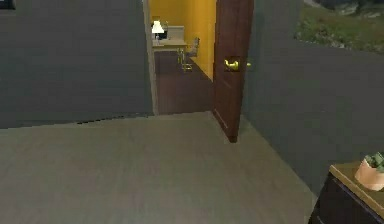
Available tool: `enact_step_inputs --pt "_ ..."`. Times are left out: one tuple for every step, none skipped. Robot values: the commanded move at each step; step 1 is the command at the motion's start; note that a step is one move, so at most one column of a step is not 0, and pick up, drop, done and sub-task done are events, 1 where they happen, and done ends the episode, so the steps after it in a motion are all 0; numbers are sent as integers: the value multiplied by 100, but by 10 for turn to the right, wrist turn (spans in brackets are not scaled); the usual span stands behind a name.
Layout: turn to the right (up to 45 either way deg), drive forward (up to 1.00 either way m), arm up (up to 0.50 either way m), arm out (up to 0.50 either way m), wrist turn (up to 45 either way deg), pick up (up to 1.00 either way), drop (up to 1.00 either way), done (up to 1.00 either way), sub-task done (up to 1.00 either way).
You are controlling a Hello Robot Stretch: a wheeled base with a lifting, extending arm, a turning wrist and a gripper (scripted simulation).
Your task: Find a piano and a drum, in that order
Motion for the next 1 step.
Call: enact_step_inputs --pt "-60 0 0 0 0 0 0 0 0"
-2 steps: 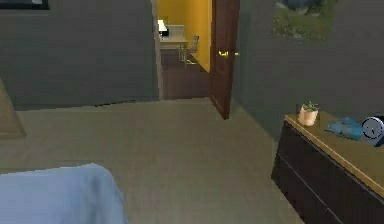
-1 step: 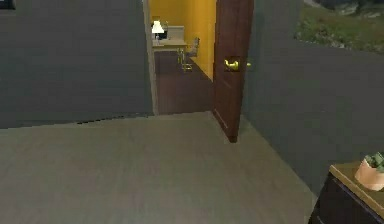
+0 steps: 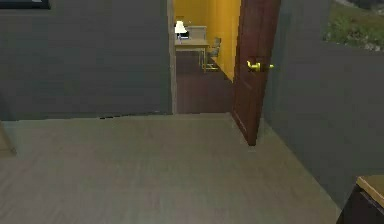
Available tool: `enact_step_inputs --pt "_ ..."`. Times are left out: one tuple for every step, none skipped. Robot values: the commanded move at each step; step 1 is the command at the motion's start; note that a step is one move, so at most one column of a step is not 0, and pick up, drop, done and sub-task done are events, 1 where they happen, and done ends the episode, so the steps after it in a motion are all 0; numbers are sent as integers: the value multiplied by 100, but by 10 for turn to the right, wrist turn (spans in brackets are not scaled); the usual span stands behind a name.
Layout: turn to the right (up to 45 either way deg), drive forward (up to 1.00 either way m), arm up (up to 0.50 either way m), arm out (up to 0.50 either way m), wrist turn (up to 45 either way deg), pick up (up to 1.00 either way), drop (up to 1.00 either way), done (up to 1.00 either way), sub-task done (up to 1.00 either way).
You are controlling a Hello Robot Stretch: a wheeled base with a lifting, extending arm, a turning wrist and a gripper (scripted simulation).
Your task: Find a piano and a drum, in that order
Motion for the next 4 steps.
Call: enact_step_inputs --pt "-30 0 0 0 0 0 0 0 0" --pt "450 0 0 0 0 0 0 0 0" --pt "420 0 0 0 0 0 0 0 0" --pt "0 15 0 0 0 0 0 0 0"
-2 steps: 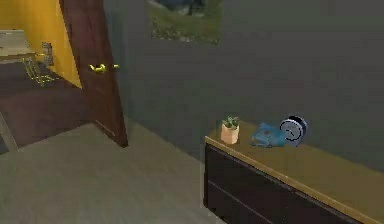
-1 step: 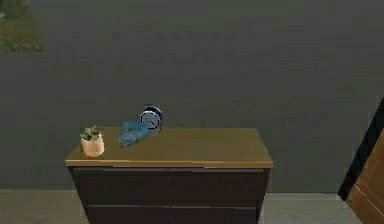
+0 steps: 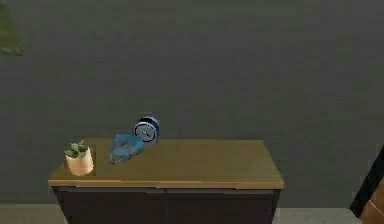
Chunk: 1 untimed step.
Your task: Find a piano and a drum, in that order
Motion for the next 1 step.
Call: enact_step_inputs --pt "-450 0 0 0 0 0 0 0 0"
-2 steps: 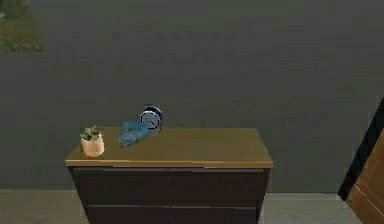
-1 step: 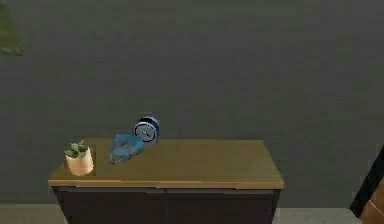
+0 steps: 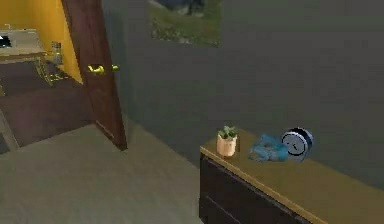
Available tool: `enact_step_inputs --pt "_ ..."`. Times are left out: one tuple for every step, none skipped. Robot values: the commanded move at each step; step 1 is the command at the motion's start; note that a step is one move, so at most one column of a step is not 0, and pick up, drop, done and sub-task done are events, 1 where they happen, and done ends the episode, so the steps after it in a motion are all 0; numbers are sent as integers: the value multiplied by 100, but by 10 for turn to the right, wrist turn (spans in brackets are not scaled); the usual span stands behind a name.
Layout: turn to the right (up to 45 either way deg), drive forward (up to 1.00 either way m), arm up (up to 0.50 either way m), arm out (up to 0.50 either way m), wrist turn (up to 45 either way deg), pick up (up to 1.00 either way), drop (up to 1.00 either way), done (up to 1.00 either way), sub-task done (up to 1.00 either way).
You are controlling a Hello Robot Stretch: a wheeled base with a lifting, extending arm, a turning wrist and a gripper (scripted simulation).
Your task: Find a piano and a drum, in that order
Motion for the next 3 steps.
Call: enact_step_inputs --pt "-240 0 0 0 0 0 0 0 0" --pt "0 45 0 0 0 0 0 0 0" --pt "-450 0 0 0 0 0 0 0 0"
